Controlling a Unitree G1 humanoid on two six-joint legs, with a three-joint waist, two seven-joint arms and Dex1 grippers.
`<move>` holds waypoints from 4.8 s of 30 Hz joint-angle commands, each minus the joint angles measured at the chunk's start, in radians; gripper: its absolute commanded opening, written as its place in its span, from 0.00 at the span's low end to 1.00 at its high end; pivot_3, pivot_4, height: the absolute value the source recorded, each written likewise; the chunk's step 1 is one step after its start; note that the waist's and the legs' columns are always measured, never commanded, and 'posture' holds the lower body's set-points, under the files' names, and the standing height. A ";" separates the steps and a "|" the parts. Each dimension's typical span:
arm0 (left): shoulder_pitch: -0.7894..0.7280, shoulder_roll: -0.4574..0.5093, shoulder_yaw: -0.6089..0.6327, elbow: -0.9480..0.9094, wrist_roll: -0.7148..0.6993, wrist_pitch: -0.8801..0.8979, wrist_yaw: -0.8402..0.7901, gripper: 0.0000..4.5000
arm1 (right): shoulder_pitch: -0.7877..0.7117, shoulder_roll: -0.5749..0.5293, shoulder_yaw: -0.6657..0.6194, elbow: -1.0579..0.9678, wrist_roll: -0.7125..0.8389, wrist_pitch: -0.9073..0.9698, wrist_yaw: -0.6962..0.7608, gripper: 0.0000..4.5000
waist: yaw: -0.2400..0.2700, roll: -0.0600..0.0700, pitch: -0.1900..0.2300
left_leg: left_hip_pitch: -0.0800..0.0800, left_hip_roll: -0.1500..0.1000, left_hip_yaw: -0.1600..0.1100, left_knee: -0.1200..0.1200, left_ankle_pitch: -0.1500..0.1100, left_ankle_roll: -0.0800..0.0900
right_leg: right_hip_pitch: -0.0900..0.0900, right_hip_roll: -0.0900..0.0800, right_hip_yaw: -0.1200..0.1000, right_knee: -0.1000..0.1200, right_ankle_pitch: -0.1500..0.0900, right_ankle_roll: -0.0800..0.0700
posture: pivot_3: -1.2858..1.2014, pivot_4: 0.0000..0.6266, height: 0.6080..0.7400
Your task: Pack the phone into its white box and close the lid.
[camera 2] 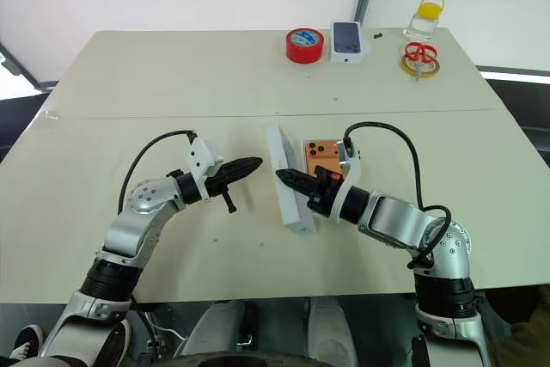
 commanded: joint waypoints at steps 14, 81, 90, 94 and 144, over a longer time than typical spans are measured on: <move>-0.062 -0.118 -0.068 0.165 0.068 -0.090 0.042 0.00 | -0.093 -0.026 0.015 0.188 -0.168 -0.103 0.058 0.00 | 0.023 0.000 0.000 | 0.000 0.001 0.000 0.000 0.000 0.000 | 0.000 0.001 -0.001 0.000 0.000 0.000 | 0.52 0.24 1.00; -0.367 -0.330 -0.113 0.747 0.264 -0.218 0.090 0.00 | 0.020 -0.267 0.094 0.166 -1.665 -0.670 0.837 0.01 | 0.053 0.000 -0.001 | 0.000 -0.003 -0.001 0.001 -0.001 0.001 | 0.002 -0.001 -0.002 -0.002 0.000 0.001 | 0.52 0.24 1.00; -0.378 -0.389 -0.104 0.691 0.221 -0.184 0.019 0.00 | 0.044 -0.277 0.062 0.140 -1.686 -0.664 0.874 0.01 | 0.051 0.000 0.000 | 0.000 -0.003 -0.002 0.001 -0.001 0.001 | 0.002 -0.001 -0.002 -0.002 0.000 0.001 | 0.52 0.24 1.00; -0.373 -0.393 -0.115 0.674 0.232 -0.181 0.007 0.00 | 0.067 -0.282 0.047 0.121 -1.698 -0.657 0.892 0.01 | 0.050 0.000 0.000 | 0.000 -0.003 -0.001 0.001 -0.001 0.001 | 0.002 -0.001 -0.002 -0.002 0.000 0.001 | 0.52 0.24 1.00; -0.459 -0.406 -0.114 0.841 0.257 -0.183 0.088 0.00 | 0.284 -0.375 0.093 -0.013 -1.746 -0.738 1.185 0.01 | 0.048 -0.003 -0.002 | 0.004 -0.001 -0.002 0.001 -0.001 0.001 | 0.005 0.001 -0.003 -0.001 -0.001 0.001 | 0.52 0.24 1.00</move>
